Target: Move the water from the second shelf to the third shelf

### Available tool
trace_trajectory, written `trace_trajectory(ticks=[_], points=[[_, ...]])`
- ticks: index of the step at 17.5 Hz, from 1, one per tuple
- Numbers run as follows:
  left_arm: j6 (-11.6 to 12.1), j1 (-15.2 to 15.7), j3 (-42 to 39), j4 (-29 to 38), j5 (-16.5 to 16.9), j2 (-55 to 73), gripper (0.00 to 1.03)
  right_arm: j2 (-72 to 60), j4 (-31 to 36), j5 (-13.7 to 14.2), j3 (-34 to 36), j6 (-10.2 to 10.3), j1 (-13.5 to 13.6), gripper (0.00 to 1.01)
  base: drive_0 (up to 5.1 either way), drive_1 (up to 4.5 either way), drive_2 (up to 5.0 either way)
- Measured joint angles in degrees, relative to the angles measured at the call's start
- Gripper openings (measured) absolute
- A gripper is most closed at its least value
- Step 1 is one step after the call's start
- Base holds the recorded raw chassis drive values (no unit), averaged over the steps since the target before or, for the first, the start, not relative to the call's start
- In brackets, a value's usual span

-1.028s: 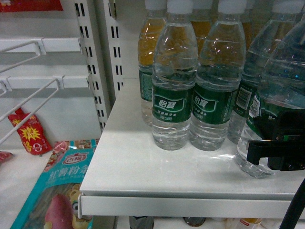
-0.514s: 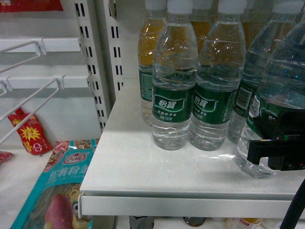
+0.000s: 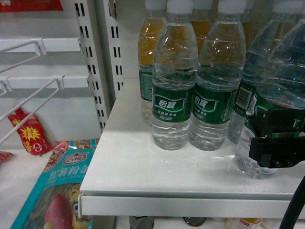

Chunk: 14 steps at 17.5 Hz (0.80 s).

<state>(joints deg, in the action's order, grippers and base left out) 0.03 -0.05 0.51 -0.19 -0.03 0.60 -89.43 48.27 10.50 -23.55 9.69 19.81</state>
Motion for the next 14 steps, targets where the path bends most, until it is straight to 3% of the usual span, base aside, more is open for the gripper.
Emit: trace_trajectory(ticks=[4,14], points=[[-0.02,0.00,0.00,0.00,0.02,0.00,0.98,0.00,0.26,0.20,-0.20,-0.15,-0.02,1.00,0.0,0.00,0.0],[0.00,0.00,0.00,0.00,0.02,0.00,0.98,0.87,-1.73,0.13,-0.61,-0.15,-0.33,0.98,0.0,0.00,0.0]])
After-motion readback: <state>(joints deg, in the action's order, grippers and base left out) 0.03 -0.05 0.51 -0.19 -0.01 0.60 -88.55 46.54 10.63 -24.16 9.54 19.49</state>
